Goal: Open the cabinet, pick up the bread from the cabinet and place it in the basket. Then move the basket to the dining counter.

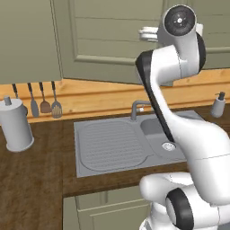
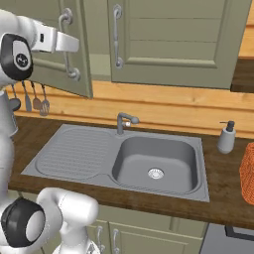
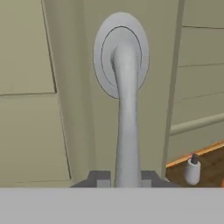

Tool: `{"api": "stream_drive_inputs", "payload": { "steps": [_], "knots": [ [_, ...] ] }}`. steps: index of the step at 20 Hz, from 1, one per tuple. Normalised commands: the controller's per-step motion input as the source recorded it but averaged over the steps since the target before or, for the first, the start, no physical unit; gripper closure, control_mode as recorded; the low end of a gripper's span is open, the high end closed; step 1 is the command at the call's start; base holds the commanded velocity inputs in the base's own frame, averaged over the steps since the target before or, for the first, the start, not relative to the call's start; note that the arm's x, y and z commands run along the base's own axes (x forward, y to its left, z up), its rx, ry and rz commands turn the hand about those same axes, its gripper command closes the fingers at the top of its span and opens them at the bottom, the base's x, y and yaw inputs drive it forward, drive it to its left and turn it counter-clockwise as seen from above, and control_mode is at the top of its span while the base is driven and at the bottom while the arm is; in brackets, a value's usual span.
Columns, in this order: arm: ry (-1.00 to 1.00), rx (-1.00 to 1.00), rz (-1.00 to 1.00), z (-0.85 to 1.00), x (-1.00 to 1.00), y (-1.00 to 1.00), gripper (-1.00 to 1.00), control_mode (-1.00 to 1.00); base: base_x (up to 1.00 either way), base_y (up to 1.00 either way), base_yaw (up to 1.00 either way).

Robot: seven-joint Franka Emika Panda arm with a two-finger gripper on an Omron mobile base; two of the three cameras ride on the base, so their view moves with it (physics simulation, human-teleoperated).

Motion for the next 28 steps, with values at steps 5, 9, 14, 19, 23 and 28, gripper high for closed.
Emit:
{"api": "stream_drive_inputs", "payload": {
  "steps": [5,9,14,19,23,28],
  "knots": [
    [0.03,-0.21,-0.13,0.07,-0.97,1.00,1.00,-1.00,0.00,0.00,0.00],
    [0.05,-0.19,-0.11,0.02,-0.91,0.84,-1.00,-1.00,0.00,0.00,0.00],
    [0.08,-0.11,-0.09,0.01,-0.42,0.31,-1.00,-1.00,0.00,0.00,0.00],
    [-0.02,0.13,-0.07,0.20,-1.00,0.02,-1.00,-1.00,0.00,0.00,0.00],
    [-0.30,0.47,0.02,-0.04,-1.00,-0.92,-1.00,-1.00,0.00,0.00,0.00],
    [-0.18,0.67,0.19,-0.06,-0.49,-1.00,-1.00,-1.00,0.00,0.00,0.00]
  ]
}}
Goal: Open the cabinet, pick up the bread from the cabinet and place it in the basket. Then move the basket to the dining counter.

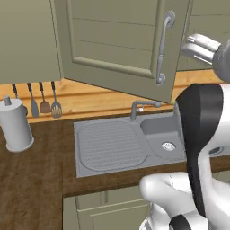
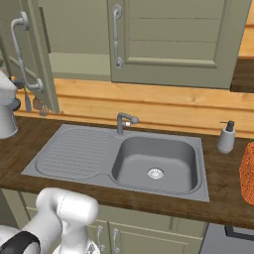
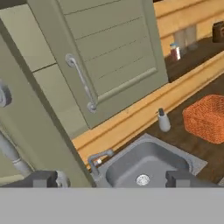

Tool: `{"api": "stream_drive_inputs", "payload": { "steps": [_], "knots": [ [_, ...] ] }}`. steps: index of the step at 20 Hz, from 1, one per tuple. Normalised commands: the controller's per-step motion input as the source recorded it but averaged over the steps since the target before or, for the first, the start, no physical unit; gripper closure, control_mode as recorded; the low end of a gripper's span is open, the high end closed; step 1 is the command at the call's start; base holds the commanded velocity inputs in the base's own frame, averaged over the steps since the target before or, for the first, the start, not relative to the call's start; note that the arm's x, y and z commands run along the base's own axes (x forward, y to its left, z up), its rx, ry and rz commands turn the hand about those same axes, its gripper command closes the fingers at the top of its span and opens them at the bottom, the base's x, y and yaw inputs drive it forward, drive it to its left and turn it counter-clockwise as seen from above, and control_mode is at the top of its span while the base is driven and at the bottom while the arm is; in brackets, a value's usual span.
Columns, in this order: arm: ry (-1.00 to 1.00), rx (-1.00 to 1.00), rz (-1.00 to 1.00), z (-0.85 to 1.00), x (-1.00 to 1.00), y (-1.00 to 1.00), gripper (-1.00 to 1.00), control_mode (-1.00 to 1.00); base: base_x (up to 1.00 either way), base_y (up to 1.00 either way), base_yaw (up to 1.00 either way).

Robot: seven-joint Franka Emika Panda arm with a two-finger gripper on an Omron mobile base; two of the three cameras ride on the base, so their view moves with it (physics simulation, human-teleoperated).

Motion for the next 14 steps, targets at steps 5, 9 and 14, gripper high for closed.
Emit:
{"api": "stream_drive_inputs", "payload": {
  "steps": [5,9,14],
  "knots": [
    [0.17,0.76,0.15,-0.69,0.12,-1.00,-1.00,-1.00,0.00,0.00,0.00],
    [0.37,0.85,0.25,-0.79,0.50,-0.69,-1.00,-1.00,0.00,0.00,0.00],
    [0.26,0.62,0.23,-0.75,0.68,0.18,-1.00,-1.00,0.00,0.00,0.00]
  ]
}}
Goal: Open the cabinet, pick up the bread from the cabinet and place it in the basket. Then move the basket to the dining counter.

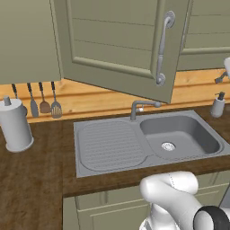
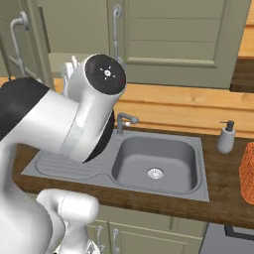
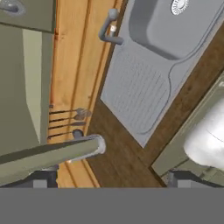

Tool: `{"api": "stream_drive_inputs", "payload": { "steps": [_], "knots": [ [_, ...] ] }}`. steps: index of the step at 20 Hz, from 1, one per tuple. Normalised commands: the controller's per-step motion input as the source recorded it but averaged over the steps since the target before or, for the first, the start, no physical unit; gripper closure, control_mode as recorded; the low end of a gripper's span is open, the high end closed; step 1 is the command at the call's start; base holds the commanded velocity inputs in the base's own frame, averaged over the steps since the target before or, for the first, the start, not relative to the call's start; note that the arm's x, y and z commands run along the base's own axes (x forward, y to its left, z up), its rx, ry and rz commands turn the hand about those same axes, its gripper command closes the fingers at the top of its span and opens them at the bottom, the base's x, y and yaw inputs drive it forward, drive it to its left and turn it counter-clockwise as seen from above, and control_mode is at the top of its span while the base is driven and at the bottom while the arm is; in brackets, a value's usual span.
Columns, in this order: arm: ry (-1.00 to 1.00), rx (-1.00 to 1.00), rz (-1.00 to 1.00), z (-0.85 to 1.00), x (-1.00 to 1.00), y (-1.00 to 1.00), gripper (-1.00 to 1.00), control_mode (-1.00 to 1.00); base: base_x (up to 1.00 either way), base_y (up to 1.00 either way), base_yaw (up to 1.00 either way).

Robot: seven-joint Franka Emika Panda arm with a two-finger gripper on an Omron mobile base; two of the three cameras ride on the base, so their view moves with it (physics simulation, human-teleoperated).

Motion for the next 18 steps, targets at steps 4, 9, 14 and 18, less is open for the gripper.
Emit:
{"api": "stream_drive_inputs", "payload": {
  "steps": [4,9,14,18],
  "knots": [
    [0.23,0.30,0.15,-0.28,0.96,0.55,-1.00,-1.00,0.00,0.00,0.00],
    [0.07,0.06,0.09,0.00,0.53,0.69,-1.00,-1.00,0.00,0.00,0.00],
    [0.03,0.00,0.09,0.20,0.07,0.64,-1.00,-1.00,0.00,0.00,0.00],
    [0.10,0.00,0.01,0.02,-0.59,0.96,-1.00,-1.00,0.00,0.00,0.00]
  ]
}}
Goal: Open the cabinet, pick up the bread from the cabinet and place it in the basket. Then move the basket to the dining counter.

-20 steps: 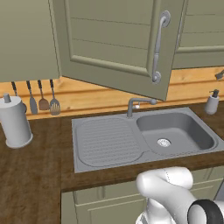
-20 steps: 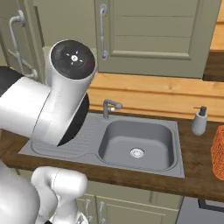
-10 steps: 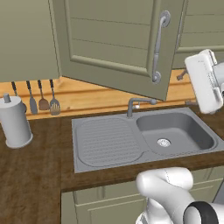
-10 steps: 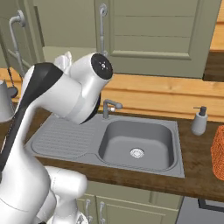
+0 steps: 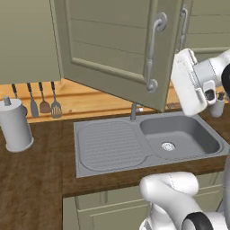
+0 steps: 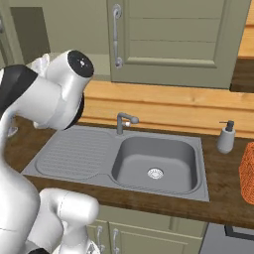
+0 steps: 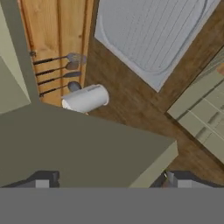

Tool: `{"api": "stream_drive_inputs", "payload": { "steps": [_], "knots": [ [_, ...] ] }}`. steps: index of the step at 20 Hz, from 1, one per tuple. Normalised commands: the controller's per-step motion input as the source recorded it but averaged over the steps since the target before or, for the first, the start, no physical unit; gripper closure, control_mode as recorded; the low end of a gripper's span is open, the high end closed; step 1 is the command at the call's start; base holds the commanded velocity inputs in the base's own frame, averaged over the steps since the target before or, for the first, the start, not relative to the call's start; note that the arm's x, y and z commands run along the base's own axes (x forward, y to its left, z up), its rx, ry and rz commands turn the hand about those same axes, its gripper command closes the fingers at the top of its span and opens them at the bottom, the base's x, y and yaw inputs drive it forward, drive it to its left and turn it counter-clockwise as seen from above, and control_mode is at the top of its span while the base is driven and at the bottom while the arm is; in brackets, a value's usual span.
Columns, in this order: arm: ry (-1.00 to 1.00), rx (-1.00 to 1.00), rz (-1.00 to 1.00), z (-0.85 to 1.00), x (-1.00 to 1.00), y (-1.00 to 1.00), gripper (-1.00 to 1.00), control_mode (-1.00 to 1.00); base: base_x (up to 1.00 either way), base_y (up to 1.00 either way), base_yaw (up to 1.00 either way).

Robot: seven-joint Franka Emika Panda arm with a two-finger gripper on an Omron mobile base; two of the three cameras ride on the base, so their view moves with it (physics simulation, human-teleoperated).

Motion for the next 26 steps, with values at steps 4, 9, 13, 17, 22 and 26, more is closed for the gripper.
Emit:
{"api": "stream_drive_inputs", "payload": {
  "steps": [4,9,13,17,22,26],
  "knots": [
    [0.14,0.00,0.00,-0.10,-0.88,1.00,-1.00,-1.00,0.00,0.00,0.00],
    [0.19,0.00,0.00,-0.19,-0.96,1.00,-1.00,-1.00,0.00,0.00,0.00],
    [0.11,-0.02,0.00,-0.03,-0.63,1.00,-1.00,-1.00,0.00,0.00,0.00],
    [0.04,-0.04,0.00,0.00,-0.31,0.97,-1.00,-1.00,0.00,0.00,0.00],
    [0.00,-0.01,0.00,0.09,-0.07,0.13,-1.00,-1.00,0.00,0.00,0.00],
    [0.00,0.00,0.00,-0.03,0.06,-0.93,-1.00,-1.00,0.00,0.00,0.00]
  ]
}}
